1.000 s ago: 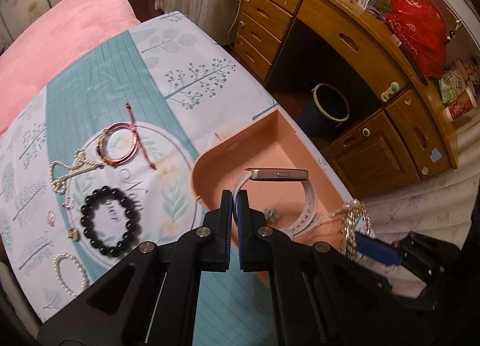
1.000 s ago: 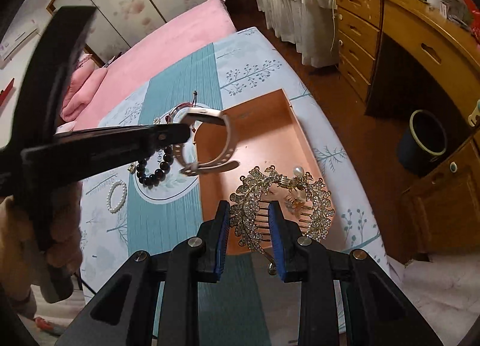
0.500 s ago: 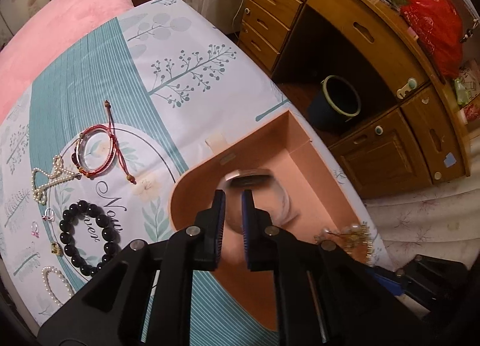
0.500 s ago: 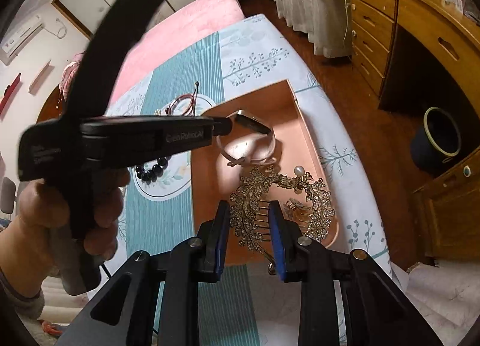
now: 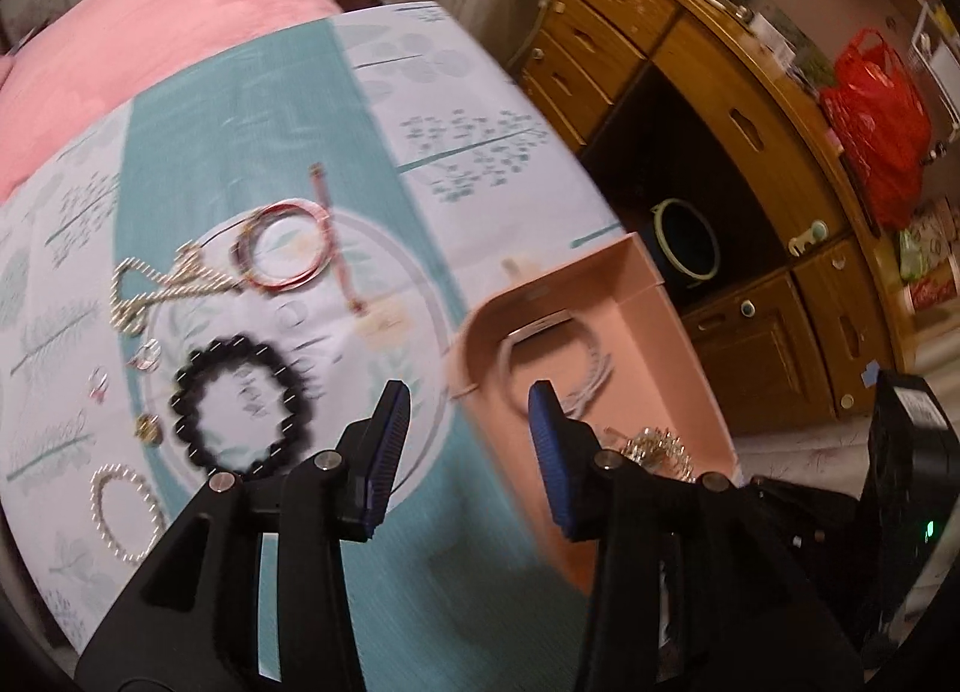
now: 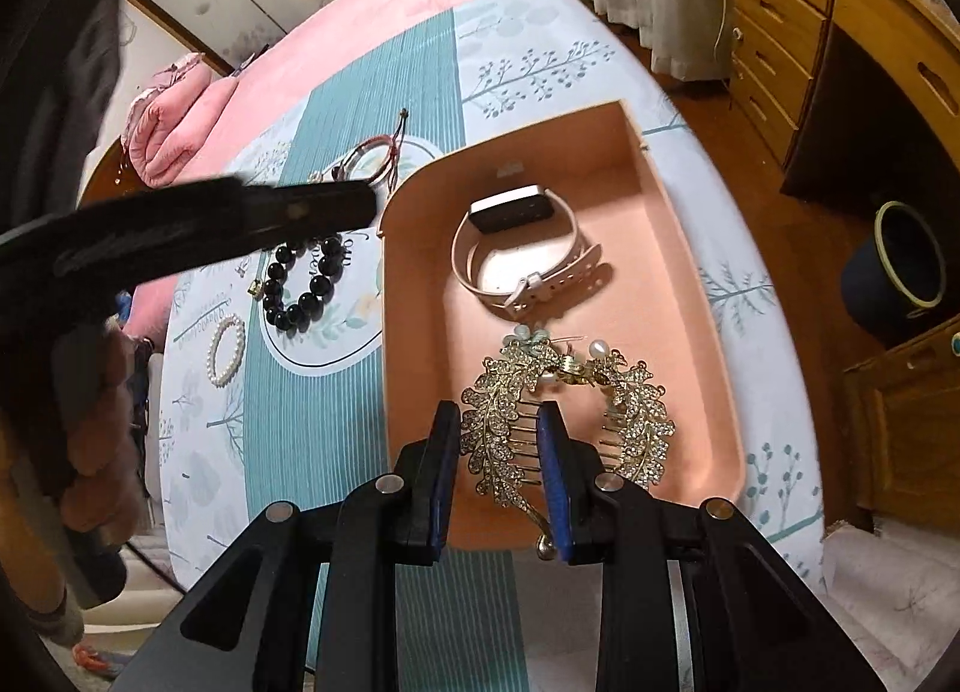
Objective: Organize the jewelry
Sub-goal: 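Lower the watch into the pink tray and open the left tool while the right tool releases the comb there, then move both open tools back toward the bracelets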
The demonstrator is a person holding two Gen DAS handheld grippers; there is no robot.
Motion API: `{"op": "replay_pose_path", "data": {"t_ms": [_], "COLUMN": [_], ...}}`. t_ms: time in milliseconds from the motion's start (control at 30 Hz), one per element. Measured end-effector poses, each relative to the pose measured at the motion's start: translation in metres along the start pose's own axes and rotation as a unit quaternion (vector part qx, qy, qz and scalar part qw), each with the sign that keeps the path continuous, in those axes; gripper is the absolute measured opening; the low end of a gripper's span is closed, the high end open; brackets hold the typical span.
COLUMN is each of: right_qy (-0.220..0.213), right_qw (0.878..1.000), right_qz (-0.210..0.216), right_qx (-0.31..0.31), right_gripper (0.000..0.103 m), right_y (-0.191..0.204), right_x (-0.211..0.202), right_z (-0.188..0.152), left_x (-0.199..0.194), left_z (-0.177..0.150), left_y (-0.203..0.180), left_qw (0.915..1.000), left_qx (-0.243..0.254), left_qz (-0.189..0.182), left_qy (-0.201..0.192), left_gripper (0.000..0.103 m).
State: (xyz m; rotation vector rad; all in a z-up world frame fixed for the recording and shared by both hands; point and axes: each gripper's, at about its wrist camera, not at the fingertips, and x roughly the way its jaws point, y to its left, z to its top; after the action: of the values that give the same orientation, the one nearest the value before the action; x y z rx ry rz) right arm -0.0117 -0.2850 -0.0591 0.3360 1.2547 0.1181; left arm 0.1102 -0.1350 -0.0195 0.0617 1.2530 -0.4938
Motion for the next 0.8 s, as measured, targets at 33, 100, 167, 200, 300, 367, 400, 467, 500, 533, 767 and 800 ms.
{"op": "replay_pose_path", "data": {"t_ms": [33,100,167,200,300,367,400,467,500,533,767,800], "right_qy": [0.003,0.009,0.011,0.011,0.016,0.021,0.025,0.024,0.021,0.019,-0.001,-0.003], "right_qw": [1.000,1.000,1.000,1.000,1.000,0.999,0.999,0.999,0.999,0.999,0.999,0.999], "right_qz": [0.001,0.004,-0.001,-0.006,-0.019,-0.029,-0.032,-0.032,-0.031,-0.032,-0.045,-0.049], "right_qx": [-0.002,-0.004,-0.008,-0.010,-0.016,-0.018,-0.017,-0.011,-0.009,-0.008,-0.010,-0.012], "right_gripper": [0.025,0.025,0.025,0.025,0.025,0.027,0.029,0.042,0.044,0.044,0.044,0.044], "right_y": [0.001,0.004,0.006,0.008,0.011,0.014,0.014,0.014,0.014,0.015,0.028,0.032], "right_x": [0.003,0.010,0.015,0.018,0.025,0.030,0.031,0.031,0.029,0.026,-0.005,-0.010], "right_z": [0.001,0.004,0.006,0.007,0.012,0.014,0.014,0.015,0.014,0.013,0.001,-0.002], "left_x": [-0.002,-0.004,-0.004,-0.004,-0.007,-0.010,-0.011,-0.016,-0.019,-0.021,-0.038,-0.040], "left_z": [-0.003,-0.009,-0.015,-0.018,-0.026,-0.032,-0.035,-0.040,-0.043,-0.046,-0.068,-0.071], "left_y": [0.006,0.021,0.032,0.037,0.046,0.051,0.054,0.058,0.061,0.063,0.083,0.086], "left_qw": [1.0000,0.9997,0.9994,0.9993,0.9990,0.9990,0.9990,0.9989,0.9989,0.9989,0.9989,0.9989], "left_qx": [-0.006,-0.021,-0.031,-0.035,-0.040,-0.039,-0.039,-0.039,-0.038,-0.037,-0.033,-0.032], "left_qz": [0.002,0.004,0.007,0.008,0.011,0.014,0.016,0.018,0.020,0.022,0.030,0.029], "left_qy": [0.002,0.007,0.011,0.011,0.014,0.016,0.016,0.017,0.017,0.017,0.018,0.018], "left_gripper": [0.038,0.038,0.038,0.038,0.038,0.038,0.038,0.038,0.038,0.038,0.038,0.038]}}
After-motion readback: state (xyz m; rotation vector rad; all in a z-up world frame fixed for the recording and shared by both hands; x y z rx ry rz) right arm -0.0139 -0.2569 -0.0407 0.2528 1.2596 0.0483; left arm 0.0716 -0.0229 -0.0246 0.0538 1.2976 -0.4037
